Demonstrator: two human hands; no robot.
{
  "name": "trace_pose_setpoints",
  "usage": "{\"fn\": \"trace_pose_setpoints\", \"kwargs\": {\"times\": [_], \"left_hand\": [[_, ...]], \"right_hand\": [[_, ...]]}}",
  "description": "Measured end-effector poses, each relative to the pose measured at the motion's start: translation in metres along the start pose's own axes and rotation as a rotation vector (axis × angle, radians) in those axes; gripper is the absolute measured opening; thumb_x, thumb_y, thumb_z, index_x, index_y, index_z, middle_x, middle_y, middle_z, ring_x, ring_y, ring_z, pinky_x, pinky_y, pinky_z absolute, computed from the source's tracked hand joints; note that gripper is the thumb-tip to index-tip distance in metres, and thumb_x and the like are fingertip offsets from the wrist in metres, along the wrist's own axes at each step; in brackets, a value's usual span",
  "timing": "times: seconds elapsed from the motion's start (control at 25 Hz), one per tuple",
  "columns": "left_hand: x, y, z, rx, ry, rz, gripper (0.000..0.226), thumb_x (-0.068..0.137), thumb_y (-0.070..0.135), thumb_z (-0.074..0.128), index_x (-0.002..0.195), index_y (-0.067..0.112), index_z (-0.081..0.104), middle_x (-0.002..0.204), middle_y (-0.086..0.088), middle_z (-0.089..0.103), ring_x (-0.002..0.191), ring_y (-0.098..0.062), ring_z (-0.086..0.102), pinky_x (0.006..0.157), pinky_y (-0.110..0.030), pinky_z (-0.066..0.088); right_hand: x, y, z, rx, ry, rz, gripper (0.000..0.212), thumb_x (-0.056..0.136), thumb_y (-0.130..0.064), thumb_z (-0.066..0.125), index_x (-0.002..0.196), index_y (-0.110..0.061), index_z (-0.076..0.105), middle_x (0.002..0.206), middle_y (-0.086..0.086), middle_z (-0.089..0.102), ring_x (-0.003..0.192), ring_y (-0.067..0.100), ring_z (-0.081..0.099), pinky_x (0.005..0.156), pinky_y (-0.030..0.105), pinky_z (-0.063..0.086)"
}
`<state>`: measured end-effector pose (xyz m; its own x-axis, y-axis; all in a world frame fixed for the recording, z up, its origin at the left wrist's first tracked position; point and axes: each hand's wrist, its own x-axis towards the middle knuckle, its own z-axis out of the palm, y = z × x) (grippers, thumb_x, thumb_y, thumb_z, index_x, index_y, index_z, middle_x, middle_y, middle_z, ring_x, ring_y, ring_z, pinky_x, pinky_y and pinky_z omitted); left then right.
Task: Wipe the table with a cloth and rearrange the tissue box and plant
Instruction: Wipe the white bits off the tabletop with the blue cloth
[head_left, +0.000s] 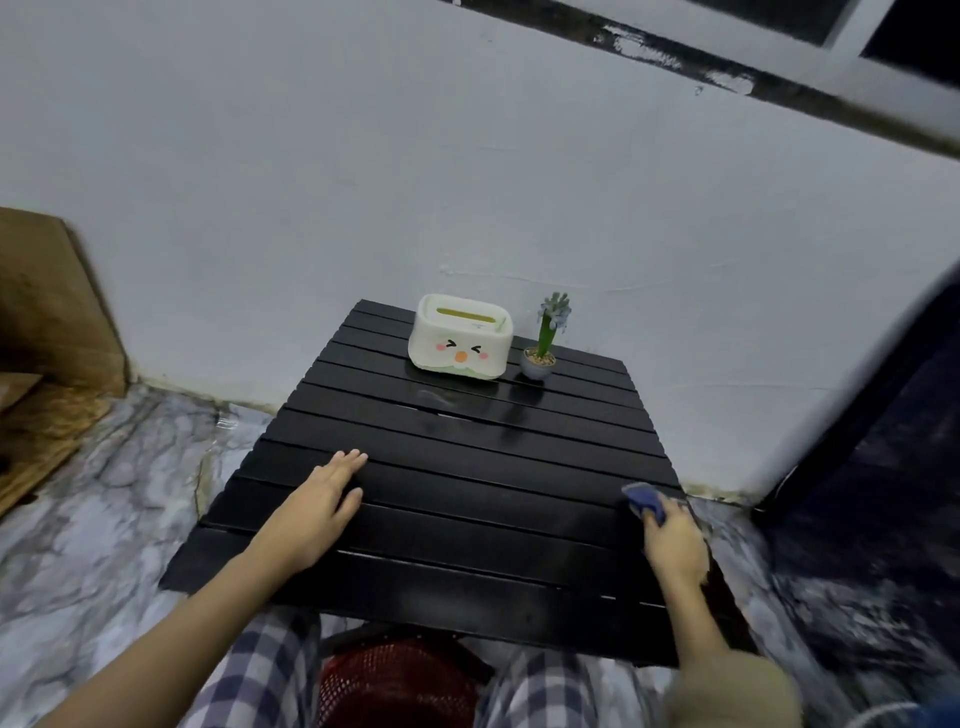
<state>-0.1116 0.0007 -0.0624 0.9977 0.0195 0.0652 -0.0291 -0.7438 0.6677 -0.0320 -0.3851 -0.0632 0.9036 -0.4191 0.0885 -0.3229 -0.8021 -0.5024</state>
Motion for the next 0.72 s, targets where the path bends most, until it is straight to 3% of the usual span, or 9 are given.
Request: {"fn": "trace_pose_setpoints", "kwargs": {"times": [0.16,0.28,0.36,0.4,0.48,0.56,0.64,0.72], "left_hand": [[0.003,0.012,0.001,-0.035,0.018,0.006,0.046,0.096,0.020,0.036,0.141,0.019,0.027,0.153,-0.002,0.025,0.144,-0.014,0.013,0.117,-0.029,0.008],[0.009,0.016,0.011,-0.039,-0.004,0.004,0.046,0.095,0.019,0.036,0.140,0.018,0.028,0.153,-0.003,0.027,0.144,-0.014,0.015,0.118,-0.030,0.009],[0.010,0.016,0.019,-0.043,-0.030,-0.014,0.046,0.095,0.019,0.036,0.141,0.017,0.028,0.153,-0.002,0.026,0.144,-0.015,0.014,0.118,-0.030,0.009],[0.010,0.017,0.021,-0.042,-0.038,-0.020,0.046,0.096,0.019,0.036,0.141,0.018,0.027,0.153,-0.001,0.025,0.144,-0.015,0.013,0.118,-0.030,0.009],[0.008,0.015,0.025,-0.011,-0.036,-0.004,0.046,0.096,0.020,0.036,0.141,0.019,0.027,0.153,0.001,0.025,0.143,-0.014,0.014,0.117,-0.029,0.010],[0.007,0.013,0.027,0.029,-0.013,0.020,0.046,0.095,0.019,0.036,0.140,0.019,0.029,0.152,0.000,0.028,0.143,-0.014,0.016,0.116,-0.027,0.012],[0.007,0.013,0.027,0.057,0.018,0.030,0.045,0.095,0.019,0.037,0.140,0.019,0.030,0.152,-0.002,0.030,0.143,-0.014,0.019,0.116,-0.027,0.014],[0.006,0.013,0.028,0.064,0.035,0.035,0.045,0.095,0.018,0.037,0.139,0.018,0.031,0.151,-0.001,0.032,0.142,-0.014,0.020,0.116,-0.027,0.015]], "right_hand": [[-0.045,-0.089,0.060,0.046,-0.166,-0.357,0.039,0.090,-0.017,0.050,0.129,-0.017,0.049,0.143,0.008,0.044,0.131,0.023,0.041,0.104,0.032,0.035],[-0.116,-0.082,0.051,0.124,-0.346,-0.661,0.043,0.087,-0.016,0.055,0.129,-0.024,0.048,0.139,-0.015,0.041,0.131,-0.004,0.031,0.104,0.010,0.025],[-0.129,-0.036,0.026,0.194,-0.347,-0.660,0.046,0.085,-0.015,0.058,0.128,-0.028,0.049,0.134,-0.024,0.034,0.126,-0.014,0.025,0.098,-0.002,0.021],[-0.121,-0.011,0.010,0.188,-0.307,-0.575,0.046,0.085,-0.013,0.059,0.128,-0.028,0.050,0.135,-0.023,0.033,0.127,-0.010,0.030,0.095,-0.003,0.023],[-0.085,0.032,-0.017,0.058,-0.165,-0.333,0.044,0.087,-0.013,0.056,0.130,-0.022,0.049,0.143,-0.010,0.037,0.130,0.012,0.042,0.096,0.017,0.038],[-0.044,0.045,-0.027,-0.049,-0.055,-0.129,0.039,0.089,-0.011,0.052,0.128,-0.009,0.049,0.140,0.013,0.046,0.124,0.032,0.048,0.092,0.038,0.043],[-0.024,0.017,-0.012,-0.102,-0.012,-0.113,0.037,0.089,-0.010,0.049,0.126,-0.008,0.050,0.136,0.018,0.048,0.121,0.036,0.048,0.094,0.042,0.043],[-0.028,-0.028,0.019,-0.073,-0.065,-0.221,0.039,0.089,-0.012,0.048,0.129,-0.015,0.048,0.142,0.011,0.044,0.130,0.028,0.041,0.102,0.037,0.039]]}}
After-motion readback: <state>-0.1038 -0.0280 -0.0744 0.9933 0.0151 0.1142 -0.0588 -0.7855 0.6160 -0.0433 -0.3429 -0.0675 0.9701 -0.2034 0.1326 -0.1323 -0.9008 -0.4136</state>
